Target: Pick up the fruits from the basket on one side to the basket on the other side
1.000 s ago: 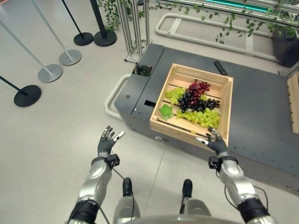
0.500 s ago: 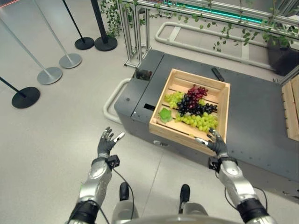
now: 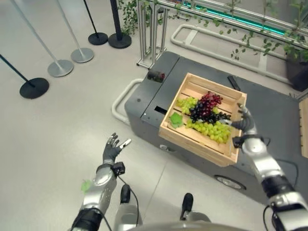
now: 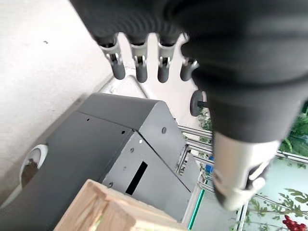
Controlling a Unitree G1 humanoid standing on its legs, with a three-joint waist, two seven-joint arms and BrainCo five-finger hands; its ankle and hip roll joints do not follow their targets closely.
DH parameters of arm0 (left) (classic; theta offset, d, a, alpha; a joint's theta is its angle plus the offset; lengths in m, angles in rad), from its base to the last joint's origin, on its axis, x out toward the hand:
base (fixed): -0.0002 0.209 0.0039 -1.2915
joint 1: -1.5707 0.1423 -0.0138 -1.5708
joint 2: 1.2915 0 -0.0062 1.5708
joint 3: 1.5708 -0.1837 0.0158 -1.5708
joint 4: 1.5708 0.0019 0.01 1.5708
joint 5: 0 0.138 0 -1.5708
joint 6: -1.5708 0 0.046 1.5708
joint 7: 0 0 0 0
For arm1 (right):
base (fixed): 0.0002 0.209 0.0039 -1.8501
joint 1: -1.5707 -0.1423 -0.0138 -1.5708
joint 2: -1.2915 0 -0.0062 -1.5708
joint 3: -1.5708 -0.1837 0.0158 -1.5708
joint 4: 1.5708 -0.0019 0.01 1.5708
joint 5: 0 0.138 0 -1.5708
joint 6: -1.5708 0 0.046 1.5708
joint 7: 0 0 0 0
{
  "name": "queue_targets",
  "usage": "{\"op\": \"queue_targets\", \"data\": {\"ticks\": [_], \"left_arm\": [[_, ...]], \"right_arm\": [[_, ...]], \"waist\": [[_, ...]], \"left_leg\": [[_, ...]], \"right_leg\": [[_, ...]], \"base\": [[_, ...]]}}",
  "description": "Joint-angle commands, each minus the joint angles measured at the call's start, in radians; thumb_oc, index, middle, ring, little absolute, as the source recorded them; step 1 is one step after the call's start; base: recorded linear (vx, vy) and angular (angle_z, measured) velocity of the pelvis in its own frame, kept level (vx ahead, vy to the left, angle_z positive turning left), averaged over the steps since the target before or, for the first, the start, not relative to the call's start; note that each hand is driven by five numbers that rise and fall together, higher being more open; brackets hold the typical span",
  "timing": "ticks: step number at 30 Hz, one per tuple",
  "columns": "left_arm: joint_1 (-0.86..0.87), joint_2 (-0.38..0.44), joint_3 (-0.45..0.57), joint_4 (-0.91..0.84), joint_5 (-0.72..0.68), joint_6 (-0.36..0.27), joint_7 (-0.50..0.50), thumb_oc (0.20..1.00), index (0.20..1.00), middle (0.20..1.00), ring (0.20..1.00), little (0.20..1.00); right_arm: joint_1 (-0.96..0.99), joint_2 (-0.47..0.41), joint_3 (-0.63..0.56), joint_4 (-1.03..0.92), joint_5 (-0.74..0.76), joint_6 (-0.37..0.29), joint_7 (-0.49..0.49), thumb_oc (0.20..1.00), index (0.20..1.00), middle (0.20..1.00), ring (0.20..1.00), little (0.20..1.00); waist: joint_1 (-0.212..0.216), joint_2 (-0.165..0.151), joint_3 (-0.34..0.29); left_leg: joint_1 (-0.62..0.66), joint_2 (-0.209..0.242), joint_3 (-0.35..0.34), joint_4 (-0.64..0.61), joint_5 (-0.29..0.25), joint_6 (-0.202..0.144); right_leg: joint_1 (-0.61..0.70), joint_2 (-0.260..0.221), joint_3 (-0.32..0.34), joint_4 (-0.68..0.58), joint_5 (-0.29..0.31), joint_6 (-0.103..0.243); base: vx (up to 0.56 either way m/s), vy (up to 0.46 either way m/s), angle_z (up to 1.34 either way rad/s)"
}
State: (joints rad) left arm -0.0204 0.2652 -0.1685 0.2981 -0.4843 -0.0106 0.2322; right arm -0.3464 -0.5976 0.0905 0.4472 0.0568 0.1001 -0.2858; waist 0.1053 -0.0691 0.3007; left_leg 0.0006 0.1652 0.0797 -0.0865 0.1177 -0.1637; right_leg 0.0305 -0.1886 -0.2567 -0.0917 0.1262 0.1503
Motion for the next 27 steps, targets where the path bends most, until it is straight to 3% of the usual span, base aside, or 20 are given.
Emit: {"op": "queue_targets", "data": {"ticks": [1,5,7,8,9,10,12,15,23,27], "left_arm": [[-0.062,0.024,-0.045,-0.034,0.020,-0.029,-0.021,1.000,1.000,1.000,1.000,1.000],[-0.088,0.026,-0.078,-0.038,0.006,-0.027,-0.026,1.000,1.000,1.000,1.000,1.000],[-0.092,0.026,-0.082,-0.044,0.005,-0.027,-0.029,1.000,1.000,1.000,1.000,1.000],[-0.108,0.032,-0.095,-0.052,0.000,-0.031,-0.024,1.000,1.000,1.000,1.000,1.000],[-0.109,0.031,-0.094,-0.051,-0.001,-0.031,-0.024,1.000,1.000,1.000,1.000,1.000],[-0.131,0.035,-0.102,-0.050,-0.004,-0.036,-0.026,1.000,1.000,1.000,1.000,1.000],[-0.143,0.040,-0.093,-0.052,-0.009,-0.045,-0.012,1.000,1.000,1.000,1.000,1.000],[-0.136,0.044,-0.091,-0.059,-0.017,-0.047,-0.017,1.000,1.000,1.000,1.000,1.000],[-0.147,0.034,-0.114,-0.105,-0.039,-0.054,-0.019,1.000,1.000,1.000,1.000,1.000],[-0.155,0.026,-0.116,-0.112,-0.040,-0.053,-0.009,1.000,1.000,1.000,1.000,1.000]], "right_arm": [[-0.119,-0.070,0.033,0.032,-0.031,-0.008,0.007,1.000,1.000,1.000,1.000,1.000],[-0.250,-0.126,0.140,0.196,-0.081,0.022,0.050,1.000,1.000,1.000,1.000,1.000],[-0.279,-0.136,0.163,0.221,-0.104,0.025,0.057,1.000,1.000,1.000,1.000,1.000],[-0.353,-0.146,0.219,0.284,-0.138,0.038,0.067,1.000,1.000,1.000,1.000,1.000],[-0.359,-0.146,0.223,0.287,-0.137,0.037,0.067,1.000,1.000,1.000,1.000,1.000],[-0.406,-0.160,0.250,0.339,-0.146,0.049,0.074,1.000,1.000,1.000,1.000,1.000],[-0.428,-0.177,0.267,0.354,-0.165,0.053,0.067,1.000,1.000,1.000,1.000,1.000],[-0.444,-0.209,0.296,0.408,-0.216,0.069,0.102,1.000,1.000,1.000,1.000,1.000],[-0.582,-0.211,0.386,0.589,-0.236,0.067,0.110,1.000,1.000,1.000,1.000,1.000],[-0.608,-0.168,0.399,0.651,-0.224,0.063,0.100,1.000,1.000,1.000,1.000,1.000]], "waist": [[0.031,-0.037,0.019],[0.058,-0.043,0.046],[0.063,-0.042,0.057],[0.070,-0.031,0.094],[0.071,-0.031,0.096],[0.073,-0.025,0.104],[0.067,-0.016,0.123],[0.076,-0.023,0.116],[0.076,-0.001,0.135],[0.082,0.010,0.164]], "left_leg": [[-0.048,-0.079,0.008,0.075,-0.126,0.069],[-0.059,-0.086,0.003,0.078,-0.129,0.079],[-0.059,-0.090,0.001,0.077,-0.130,0.084],[-0.057,-0.083,0.000,0.074,-0.126,0.087],[-0.057,-0.083,0.002,0.074,-0.126,0.087],[-0.064,-0.083,-0.001,0.069,-0.124,0.081],[-0.077,-0.075,-0.010,0.073,-0.119,0.071],[-0.122,-0.083,-0.020,0.091,-0.110,0.057],[-0.194,-0.051,-0.022,0.076,-0.062,0.028],[-0.229,-0.031,-0.035,0.066,-0.037,0.012]], "right_leg": [[0.011,-0.114,-0.046,0.235,-0.212,0.105],[-0.028,-0.126,-0.043,0.301,-0.192,0.111],[-0.052,-0.137,-0.036,0.339,-0.166,0.112],[-0.111,-0.136,-0.014,0.408,-0.106,0.112],[-0.115,-0.136,-0.011,0.411,-0.106,0.112],[-0.120,-0.124,-0.001,0.328,-0.141,0.105],[-0.141,-0.141,0.008,0.259,-0.107,0.107],[-0.105,-0.123,-0.005,0.168,-0.127,0.101],[-0.126,-0.087,-0.022,0.112,-0.123,0.083],[-0.154,-0.062,-0.022,0.100,-0.129,0.072]], "base": [[-0.04,0.033,0.04],[-0.05,0.049,0.08],[-0.09,0.037,0.02],[-0.10,0.020,-0.05],[-0.09,0.000,-0.12],[0.00,-0.021,-0.05],[-0.01,-0.066,0.07],[0.00,-0.092,0.17],[-0.04,-0.069,0.02],[-0.02,-0.070,0.01]]}}
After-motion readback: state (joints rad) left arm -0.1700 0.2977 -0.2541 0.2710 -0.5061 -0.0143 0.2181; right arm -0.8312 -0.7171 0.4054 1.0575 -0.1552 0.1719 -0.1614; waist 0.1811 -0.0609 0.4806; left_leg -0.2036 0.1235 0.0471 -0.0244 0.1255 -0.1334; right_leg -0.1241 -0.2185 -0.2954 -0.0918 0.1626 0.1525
